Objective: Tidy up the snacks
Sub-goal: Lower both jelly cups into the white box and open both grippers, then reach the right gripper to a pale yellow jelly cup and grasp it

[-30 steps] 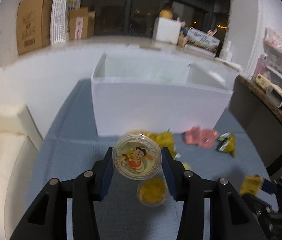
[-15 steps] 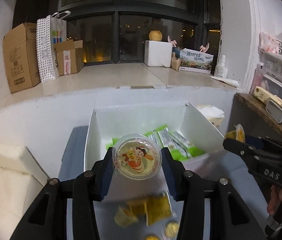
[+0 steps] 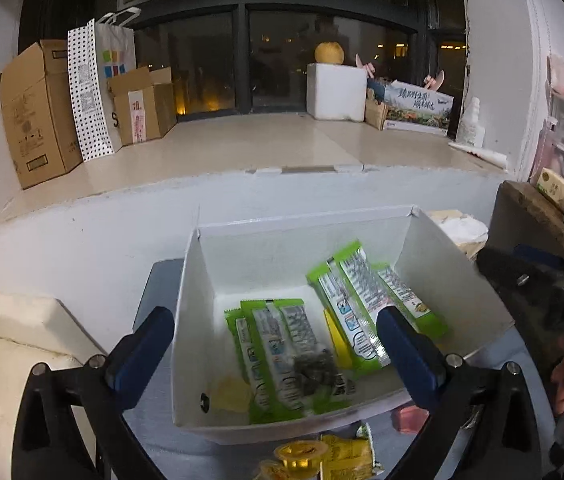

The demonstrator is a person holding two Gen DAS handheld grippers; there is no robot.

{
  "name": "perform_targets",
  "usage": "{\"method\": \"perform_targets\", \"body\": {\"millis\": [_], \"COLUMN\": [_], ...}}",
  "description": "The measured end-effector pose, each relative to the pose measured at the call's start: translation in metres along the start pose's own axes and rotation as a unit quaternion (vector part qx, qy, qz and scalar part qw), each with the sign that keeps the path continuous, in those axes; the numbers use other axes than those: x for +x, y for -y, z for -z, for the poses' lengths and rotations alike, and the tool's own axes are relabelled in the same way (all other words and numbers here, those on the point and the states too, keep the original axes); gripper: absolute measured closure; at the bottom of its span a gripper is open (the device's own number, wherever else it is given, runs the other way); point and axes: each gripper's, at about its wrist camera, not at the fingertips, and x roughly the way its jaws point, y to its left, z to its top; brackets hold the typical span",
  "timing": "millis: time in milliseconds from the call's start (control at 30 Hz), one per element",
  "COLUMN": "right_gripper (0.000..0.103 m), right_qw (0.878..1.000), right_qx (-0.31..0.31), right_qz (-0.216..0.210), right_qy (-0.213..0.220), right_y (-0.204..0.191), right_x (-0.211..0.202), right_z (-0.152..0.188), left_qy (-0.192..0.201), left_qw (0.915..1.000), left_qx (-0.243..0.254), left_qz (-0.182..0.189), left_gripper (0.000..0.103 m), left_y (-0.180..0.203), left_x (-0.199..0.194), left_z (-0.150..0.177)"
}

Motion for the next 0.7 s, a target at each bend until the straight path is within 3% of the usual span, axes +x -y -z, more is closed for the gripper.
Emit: {"method": "perform_targets", "body": {"millis": [233, 333, 500, 700], "right_gripper": [0.0, 0.0, 0.0, 0.0], "right_qw": [1.0, 0.999, 0.997, 0.995], "right_qx": [-0.014, -0.036, -0.068, -0.093], "right_qz": [-0.006, -0.008, -0.019, -0.025], "right_qy": [0.024, 0.035, 0.029, -0.013], "right_y": [-0.005, -0.014, -0.028, -0.043], "right_x": [-0.035, -0.059, -0.093, -0.102], "right_z": [0.008, 0.021, 0.072, 0.149], "left_qy": [-0.002, 0.018, 0.021, 0.028], "left_qw": [1.0, 0.9996, 0.9991, 0.9983], "left_qx": [0.006, -0.005, 0.004, -0.01], "left_qz": [0.004, 0.024, 0.036, 0.051], "left_gripper": [0.0, 0.0, 0.0, 0.0], "left_y": [0.002, 0.0, 0.005, 0.008], "left_x": [-0.021, -0.047, -0.091, -0.138], "left_z": [0.011, 0.028, 0.082, 0.151]}}
